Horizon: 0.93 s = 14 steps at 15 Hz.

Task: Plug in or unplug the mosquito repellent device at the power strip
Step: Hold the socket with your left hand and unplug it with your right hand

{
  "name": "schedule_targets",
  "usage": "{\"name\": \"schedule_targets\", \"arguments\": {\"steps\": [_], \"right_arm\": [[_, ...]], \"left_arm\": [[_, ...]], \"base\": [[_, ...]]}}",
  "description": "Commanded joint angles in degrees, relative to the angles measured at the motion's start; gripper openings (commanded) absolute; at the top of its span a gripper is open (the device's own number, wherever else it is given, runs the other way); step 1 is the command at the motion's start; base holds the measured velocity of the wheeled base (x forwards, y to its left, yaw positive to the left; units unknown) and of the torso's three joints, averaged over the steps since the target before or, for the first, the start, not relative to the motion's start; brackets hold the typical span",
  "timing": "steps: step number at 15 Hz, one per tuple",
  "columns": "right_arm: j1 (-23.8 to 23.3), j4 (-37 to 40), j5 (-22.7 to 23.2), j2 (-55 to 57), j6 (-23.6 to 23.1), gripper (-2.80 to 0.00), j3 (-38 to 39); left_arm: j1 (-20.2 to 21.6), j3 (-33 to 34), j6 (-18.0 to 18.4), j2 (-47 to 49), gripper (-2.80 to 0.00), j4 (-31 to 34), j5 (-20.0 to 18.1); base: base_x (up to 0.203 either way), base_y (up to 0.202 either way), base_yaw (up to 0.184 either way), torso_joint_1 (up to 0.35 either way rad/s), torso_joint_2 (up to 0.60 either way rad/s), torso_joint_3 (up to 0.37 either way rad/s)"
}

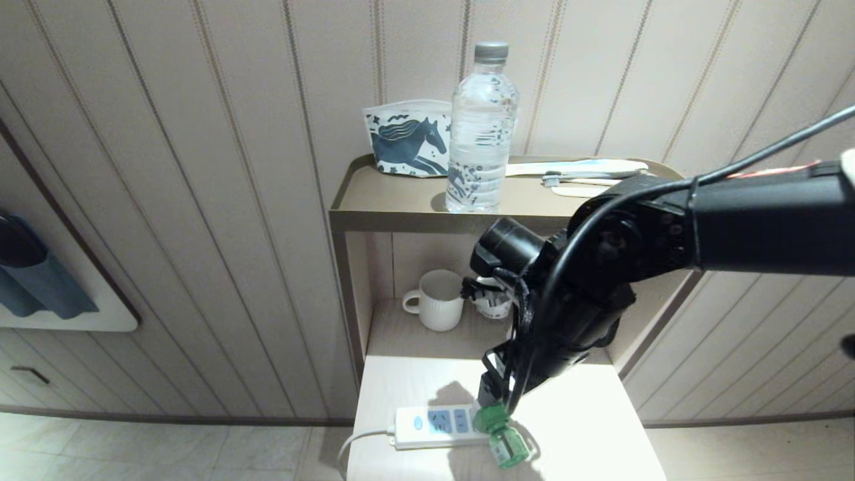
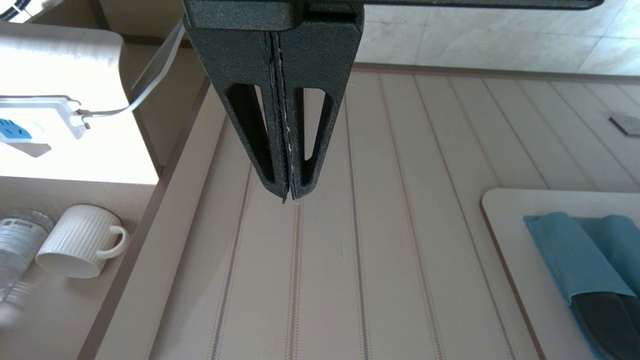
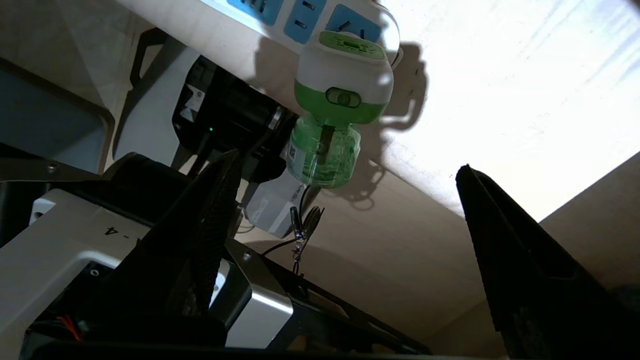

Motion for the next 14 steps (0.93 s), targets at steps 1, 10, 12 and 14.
{"name": "schedule_targets", "arguments": {"steps": [1,10,12,14], "right_arm": [[0.2,0.3,-0.6,4.0,0.1,0.00,0.1],[0.1,-4.2,-1.6,10.5,0.0,0.00,-0.3],[0.1,-5.0,-1.6,11.7,-0.1,0.00,0.1],[0.0,-5.2,-1.4,12.6,-0.4,0.00,0.1]], "left_arm": [[0.0,0.0,0.0,0.0,-2.80,0.0,0.0],[0.0,0.0,0.0,0.0,-2.80,0.0,0.0],[0.0,0.0,0.0,0.0,-2.80,0.0,0.0],[0.0,0.0,0.0,0.0,-2.80,0.0,0.0]], "base": [[0.000,0.000,0.000,0.000,0.00,0.000],[0.000,0.000,0.000,0.000,0.00,0.000],[0.000,0.000,0.000,0.000,0.00,0.000],[0.000,0.000,0.000,0.000,0.00,0.000]]}}
